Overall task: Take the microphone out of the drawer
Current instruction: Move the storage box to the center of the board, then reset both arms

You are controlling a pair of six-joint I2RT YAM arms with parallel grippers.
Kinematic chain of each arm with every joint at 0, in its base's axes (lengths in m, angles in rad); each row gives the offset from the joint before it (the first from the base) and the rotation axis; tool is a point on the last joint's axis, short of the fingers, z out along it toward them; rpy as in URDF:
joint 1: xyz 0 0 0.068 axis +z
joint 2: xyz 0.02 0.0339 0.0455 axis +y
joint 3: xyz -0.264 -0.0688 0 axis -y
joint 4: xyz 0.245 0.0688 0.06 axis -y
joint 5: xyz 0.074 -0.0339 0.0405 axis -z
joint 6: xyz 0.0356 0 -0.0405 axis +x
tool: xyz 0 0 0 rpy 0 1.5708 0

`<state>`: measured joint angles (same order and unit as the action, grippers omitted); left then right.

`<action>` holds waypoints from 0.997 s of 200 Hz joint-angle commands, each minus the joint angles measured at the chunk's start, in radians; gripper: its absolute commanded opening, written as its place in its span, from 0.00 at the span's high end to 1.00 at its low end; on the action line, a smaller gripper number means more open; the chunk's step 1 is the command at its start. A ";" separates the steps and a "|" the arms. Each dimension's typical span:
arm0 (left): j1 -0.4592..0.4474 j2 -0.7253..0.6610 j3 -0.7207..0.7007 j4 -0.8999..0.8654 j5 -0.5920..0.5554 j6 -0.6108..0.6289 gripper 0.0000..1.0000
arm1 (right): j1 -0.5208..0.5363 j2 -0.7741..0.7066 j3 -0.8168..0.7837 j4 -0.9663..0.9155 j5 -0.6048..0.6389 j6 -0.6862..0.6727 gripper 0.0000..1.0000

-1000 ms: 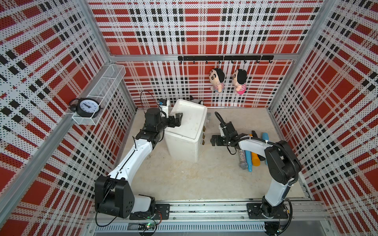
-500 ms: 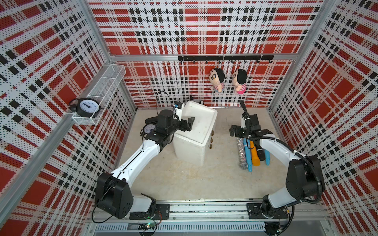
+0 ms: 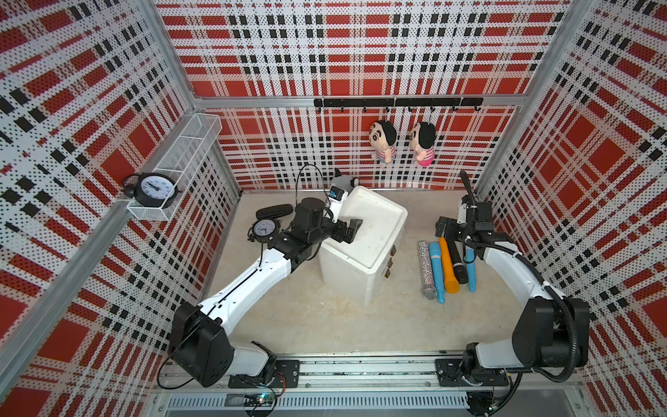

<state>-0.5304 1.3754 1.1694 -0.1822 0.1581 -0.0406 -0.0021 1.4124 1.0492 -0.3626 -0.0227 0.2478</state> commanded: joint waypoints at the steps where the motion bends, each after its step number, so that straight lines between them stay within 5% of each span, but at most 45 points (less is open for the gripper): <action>1: 0.004 -0.049 0.058 -0.063 0.018 -0.008 0.02 | -0.017 -0.024 -0.020 0.042 -0.017 -0.045 0.00; 32: 0.056 -0.085 0.107 -0.065 0.036 -0.047 0.02 | -0.029 -0.013 -0.025 0.056 -0.038 -0.061 0.00; 66: 0.240 -0.073 0.159 -0.027 0.071 -0.266 0.02 | -0.030 -0.016 -0.038 0.076 -0.061 -0.077 0.00; 92: 0.354 -0.050 0.163 -0.022 0.073 -0.286 0.02 | -0.029 -0.003 -0.033 0.062 -0.065 -0.089 0.00; 146: 0.402 0.086 0.225 -0.172 -0.309 -0.309 0.02 | -0.030 -0.003 -0.039 0.063 -0.017 -0.122 0.00; 199: 0.434 0.147 0.068 -0.051 -0.550 -0.305 0.02 | -0.030 -0.056 -0.158 0.264 -0.081 -0.160 0.00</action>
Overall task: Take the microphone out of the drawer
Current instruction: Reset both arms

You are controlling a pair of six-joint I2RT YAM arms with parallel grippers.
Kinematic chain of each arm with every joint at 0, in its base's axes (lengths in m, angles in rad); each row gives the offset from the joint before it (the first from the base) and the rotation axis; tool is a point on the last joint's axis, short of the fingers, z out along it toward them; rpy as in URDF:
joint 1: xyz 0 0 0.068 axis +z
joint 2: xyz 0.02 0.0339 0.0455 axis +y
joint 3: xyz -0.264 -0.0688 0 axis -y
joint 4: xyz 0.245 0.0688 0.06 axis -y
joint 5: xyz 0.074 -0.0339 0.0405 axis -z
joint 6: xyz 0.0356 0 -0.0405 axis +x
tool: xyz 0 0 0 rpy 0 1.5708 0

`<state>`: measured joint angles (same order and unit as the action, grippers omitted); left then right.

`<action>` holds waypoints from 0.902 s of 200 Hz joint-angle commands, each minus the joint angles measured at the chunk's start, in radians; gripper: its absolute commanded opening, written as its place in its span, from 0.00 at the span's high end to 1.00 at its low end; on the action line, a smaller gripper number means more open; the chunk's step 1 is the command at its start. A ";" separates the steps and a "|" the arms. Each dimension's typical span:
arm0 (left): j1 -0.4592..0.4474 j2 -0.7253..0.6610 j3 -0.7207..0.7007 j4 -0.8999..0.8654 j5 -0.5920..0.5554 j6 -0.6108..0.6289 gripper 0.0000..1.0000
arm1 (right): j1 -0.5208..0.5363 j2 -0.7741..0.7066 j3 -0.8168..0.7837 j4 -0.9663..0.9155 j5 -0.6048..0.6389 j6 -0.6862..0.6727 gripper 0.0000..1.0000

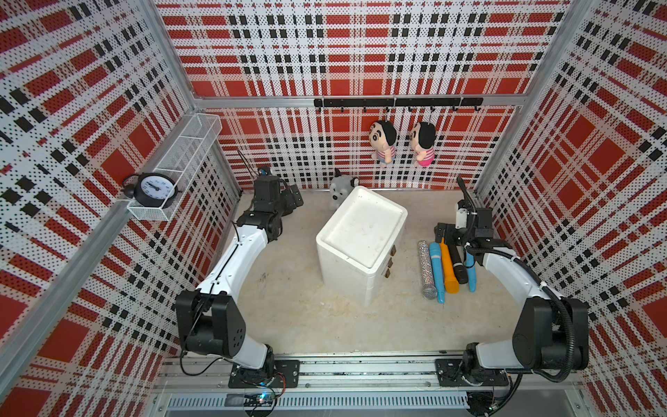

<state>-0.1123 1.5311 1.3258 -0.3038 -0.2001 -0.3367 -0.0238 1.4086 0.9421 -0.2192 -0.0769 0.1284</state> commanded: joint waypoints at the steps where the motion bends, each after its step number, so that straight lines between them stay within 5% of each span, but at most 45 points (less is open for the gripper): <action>1: 0.016 -0.010 -0.093 0.075 -0.199 -0.009 0.02 | -0.008 -0.056 -0.053 0.125 -0.028 -0.041 0.00; 40: 0.017 -0.115 -0.416 0.489 -0.290 0.138 0.02 | -0.008 -0.165 -0.240 0.404 -0.060 -0.055 0.00; 72: 0.016 -0.163 -0.655 0.758 -0.325 0.210 0.02 | -0.007 -0.144 -0.237 0.423 -0.109 -0.039 0.00; 180: 0.007 -0.045 -1.191 1.773 -0.279 0.322 0.02 | -0.008 -0.122 -0.453 0.756 -0.083 -0.133 0.00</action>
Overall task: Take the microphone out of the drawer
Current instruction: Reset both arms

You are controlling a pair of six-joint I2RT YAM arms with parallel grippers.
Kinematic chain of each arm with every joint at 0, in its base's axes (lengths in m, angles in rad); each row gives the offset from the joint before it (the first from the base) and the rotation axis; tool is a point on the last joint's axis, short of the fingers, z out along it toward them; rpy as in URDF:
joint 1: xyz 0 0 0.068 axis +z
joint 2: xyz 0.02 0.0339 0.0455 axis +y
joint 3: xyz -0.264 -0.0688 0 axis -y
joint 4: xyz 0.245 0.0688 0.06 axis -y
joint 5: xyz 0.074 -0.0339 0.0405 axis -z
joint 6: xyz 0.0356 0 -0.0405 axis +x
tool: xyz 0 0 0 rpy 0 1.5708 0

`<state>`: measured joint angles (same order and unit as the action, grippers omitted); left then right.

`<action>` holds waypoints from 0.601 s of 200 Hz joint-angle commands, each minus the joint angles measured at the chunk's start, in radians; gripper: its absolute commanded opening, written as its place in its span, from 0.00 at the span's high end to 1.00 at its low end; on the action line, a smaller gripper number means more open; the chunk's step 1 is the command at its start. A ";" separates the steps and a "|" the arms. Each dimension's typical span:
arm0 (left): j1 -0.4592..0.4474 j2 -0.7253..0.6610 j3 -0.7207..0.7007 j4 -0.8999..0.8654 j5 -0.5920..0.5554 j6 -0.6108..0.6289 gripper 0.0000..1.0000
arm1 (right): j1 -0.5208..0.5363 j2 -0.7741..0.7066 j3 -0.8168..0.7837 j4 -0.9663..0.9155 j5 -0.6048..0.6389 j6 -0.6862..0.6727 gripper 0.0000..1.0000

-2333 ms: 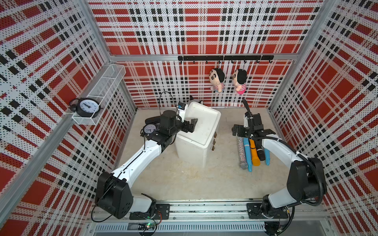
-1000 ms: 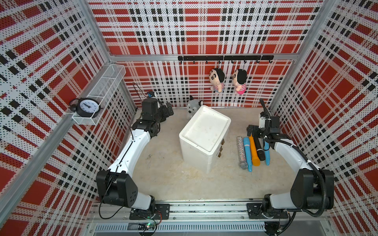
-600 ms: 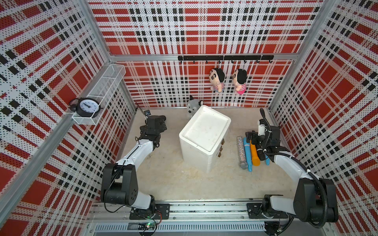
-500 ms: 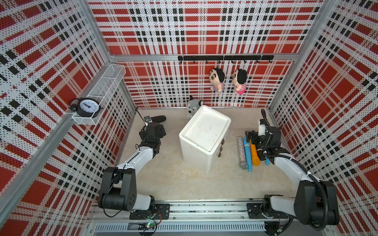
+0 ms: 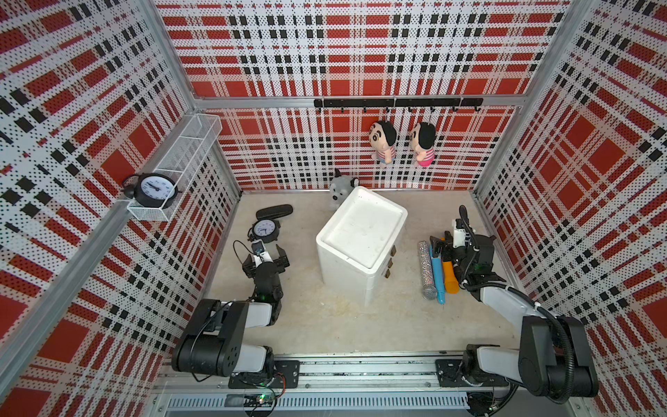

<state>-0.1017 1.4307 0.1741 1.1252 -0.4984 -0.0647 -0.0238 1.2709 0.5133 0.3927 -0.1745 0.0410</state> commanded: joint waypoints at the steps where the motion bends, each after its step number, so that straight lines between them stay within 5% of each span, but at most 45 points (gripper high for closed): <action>1: -0.004 0.059 -0.042 0.351 0.022 0.052 0.02 | -0.008 0.017 -0.027 0.150 0.014 -0.046 0.00; 26: -0.006 0.188 -0.077 0.569 0.063 0.082 0.02 | -0.008 0.070 -0.076 0.276 0.009 -0.050 0.00; 120: 0.068 0.148 0.038 0.280 0.243 0.041 0.02 | -0.008 0.215 -0.299 0.831 0.019 0.006 0.00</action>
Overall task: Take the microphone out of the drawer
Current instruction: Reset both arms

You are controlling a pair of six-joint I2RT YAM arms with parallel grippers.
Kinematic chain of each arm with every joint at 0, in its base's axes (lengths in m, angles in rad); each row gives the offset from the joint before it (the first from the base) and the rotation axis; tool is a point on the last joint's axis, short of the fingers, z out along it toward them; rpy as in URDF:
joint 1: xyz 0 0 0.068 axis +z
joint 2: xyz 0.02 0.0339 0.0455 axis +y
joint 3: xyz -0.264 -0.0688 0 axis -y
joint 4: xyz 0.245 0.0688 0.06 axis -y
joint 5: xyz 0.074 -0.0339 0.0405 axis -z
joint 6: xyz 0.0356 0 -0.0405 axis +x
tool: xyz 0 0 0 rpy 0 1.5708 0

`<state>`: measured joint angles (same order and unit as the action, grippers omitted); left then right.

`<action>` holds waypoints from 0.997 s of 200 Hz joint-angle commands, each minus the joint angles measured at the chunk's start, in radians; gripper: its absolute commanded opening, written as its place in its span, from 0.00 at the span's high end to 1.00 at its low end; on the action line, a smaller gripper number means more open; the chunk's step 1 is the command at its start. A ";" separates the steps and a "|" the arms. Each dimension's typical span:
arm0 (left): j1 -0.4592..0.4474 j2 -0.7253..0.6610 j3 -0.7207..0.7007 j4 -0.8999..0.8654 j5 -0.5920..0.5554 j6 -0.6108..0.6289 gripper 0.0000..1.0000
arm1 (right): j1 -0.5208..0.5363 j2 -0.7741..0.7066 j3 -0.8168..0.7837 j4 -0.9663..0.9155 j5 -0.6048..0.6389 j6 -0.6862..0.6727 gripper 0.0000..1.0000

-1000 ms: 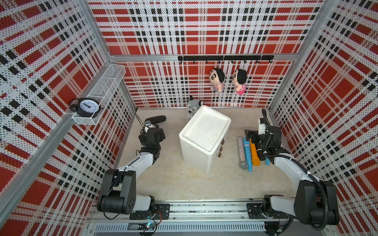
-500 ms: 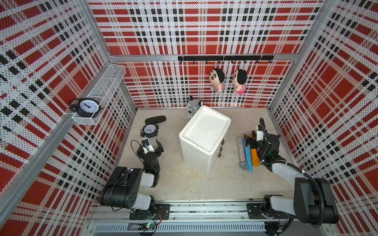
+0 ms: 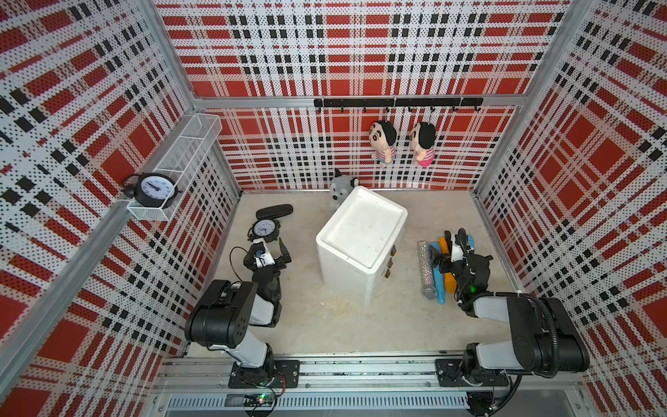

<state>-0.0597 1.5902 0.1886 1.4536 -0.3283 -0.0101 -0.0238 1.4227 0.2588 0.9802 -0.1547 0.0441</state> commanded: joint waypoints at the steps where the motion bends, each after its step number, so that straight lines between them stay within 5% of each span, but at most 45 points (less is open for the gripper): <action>1: 0.026 -0.012 0.024 -0.050 0.073 -0.014 0.02 | -0.008 0.068 -0.045 0.256 -0.001 0.002 0.00; 23: 0.026 -0.011 0.024 -0.052 0.073 -0.017 0.02 | -0.005 0.176 -0.082 0.447 -0.012 0.005 0.00; 64: 0.027 -0.009 0.027 -0.055 0.076 -0.017 0.02 | 0.004 0.132 0.024 0.164 -0.024 -0.018 0.00; 199: 0.031 -0.009 0.028 -0.059 0.083 -0.020 0.02 | 0.005 0.149 0.025 0.190 0.046 0.003 0.00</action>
<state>-0.0380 1.5902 0.2020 1.4017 -0.2600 -0.0223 -0.0223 1.5726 0.2806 1.1580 -0.1165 0.0490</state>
